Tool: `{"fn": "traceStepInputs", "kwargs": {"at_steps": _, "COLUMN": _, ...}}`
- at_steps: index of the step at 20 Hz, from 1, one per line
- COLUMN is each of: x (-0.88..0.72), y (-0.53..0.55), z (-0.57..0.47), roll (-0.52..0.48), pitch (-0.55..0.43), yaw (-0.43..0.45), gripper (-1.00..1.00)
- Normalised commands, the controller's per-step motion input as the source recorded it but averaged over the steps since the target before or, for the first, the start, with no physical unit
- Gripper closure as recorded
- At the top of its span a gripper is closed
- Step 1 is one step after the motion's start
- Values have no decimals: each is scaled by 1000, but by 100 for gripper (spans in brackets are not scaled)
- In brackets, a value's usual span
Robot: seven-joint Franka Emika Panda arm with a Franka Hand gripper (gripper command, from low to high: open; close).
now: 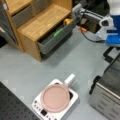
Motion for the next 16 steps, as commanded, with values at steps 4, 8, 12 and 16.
{"fn": "traceStepInputs", "kwargs": {"at_steps": 4, "x": -237, "y": -247, "z": -326, "roll": 229, "pitch": -204, "yaw": -62, "gripper": -100}}
{"fn": "traceStepInputs", "kwargs": {"at_steps": 8, "x": -225, "y": -212, "z": -319, "roll": 229, "pitch": -203, "yaw": -67, "gripper": -100}}
{"fn": "traceStepInputs", "kwargs": {"at_steps": 12, "x": -216, "y": -189, "z": -271, "roll": 230, "pitch": -187, "yaw": -63, "gripper": -100}}
{"fn": "traceStepInputs", "kwargs": {"at_steps": 16, "x": -209, "y": -181, "z": -246, "roll": 229, "pitch": -173, "yaw": -57, "gripper": -100}}
